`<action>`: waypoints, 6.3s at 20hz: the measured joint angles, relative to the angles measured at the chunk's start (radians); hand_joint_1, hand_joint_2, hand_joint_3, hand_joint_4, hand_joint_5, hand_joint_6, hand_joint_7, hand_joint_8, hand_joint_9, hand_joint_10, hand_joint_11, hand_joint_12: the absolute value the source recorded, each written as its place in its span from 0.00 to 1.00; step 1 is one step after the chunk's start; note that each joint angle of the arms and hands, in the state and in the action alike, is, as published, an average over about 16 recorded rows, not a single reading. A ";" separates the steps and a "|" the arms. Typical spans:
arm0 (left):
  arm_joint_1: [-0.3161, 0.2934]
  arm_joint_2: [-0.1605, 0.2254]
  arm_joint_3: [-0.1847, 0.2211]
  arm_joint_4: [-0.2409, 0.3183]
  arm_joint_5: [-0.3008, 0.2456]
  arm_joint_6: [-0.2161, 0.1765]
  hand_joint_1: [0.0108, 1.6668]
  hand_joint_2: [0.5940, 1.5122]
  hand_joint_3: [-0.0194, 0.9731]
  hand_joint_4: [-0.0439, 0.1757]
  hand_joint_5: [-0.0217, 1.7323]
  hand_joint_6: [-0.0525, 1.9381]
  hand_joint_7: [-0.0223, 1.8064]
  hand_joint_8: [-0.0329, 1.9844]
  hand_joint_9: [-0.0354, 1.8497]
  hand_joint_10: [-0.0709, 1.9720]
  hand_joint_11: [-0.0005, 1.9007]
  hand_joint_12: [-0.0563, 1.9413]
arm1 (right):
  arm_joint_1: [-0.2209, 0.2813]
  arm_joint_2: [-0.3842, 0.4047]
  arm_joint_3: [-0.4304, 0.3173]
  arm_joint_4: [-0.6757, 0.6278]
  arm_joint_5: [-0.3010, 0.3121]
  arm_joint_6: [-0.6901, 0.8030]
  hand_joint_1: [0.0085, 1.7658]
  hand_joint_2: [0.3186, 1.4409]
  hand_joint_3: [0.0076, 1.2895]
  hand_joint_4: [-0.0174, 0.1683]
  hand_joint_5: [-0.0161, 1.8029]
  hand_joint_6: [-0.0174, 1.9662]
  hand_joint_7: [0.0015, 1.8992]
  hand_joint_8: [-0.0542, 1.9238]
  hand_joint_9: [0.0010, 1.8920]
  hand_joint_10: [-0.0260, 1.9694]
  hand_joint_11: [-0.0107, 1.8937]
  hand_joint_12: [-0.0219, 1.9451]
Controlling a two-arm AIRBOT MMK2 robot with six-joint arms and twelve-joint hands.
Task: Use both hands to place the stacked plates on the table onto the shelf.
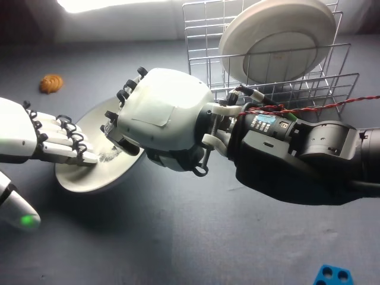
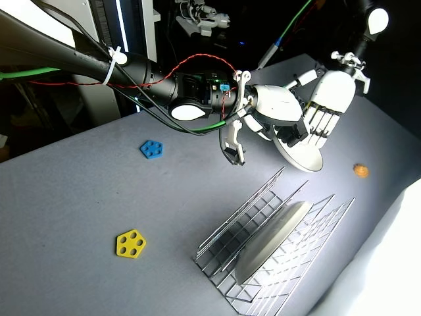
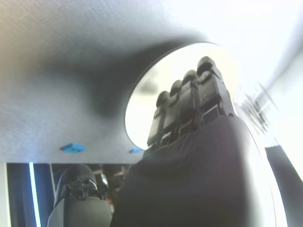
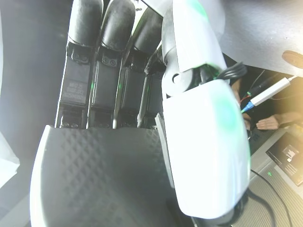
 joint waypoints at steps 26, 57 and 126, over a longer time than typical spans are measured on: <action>0.170 -0.035 0.023 -0.137 0.007 -0.015 0.00 0.43 0.04 0.19 0.00 0.01 0.01 0.01 0.03 0.01 0.00 0.01 | -0.056 -0.042 0.067 -0.004 0.013 -0.011 0.63 0.58 0.00 0.11 0.06 0.02 0.03 0.04 0.02 0.03 0.01 0.10; 0.171 -0.050 0.053 -0.144 -0.018 -0.031 0.00 0.42 0.04 0.18 0.00 0.01 0.01 0.01 0.03 0.01 0.00 0.01 | -0.064 -0.161 0.228 -0.022 0.074 0.022 0.74 0.58 0.00 0.09 0.47 0.28 0.46 0.25 0.45 0.30 0.36 0.59; -0.095 0.002 0.201 0.042 -0.026 -0.057 0.00 0.42 0.04 0.23 0.02 0.03 0.02 0.01 0.03 0.01 0.01 0.03 | 0.390 0.328 -0.203 0.777 -0.264 0.014 0.77 0.59 0.00 0.05 0.52 0.47 0.58 0.40 0.53 0.52 0.42 0.60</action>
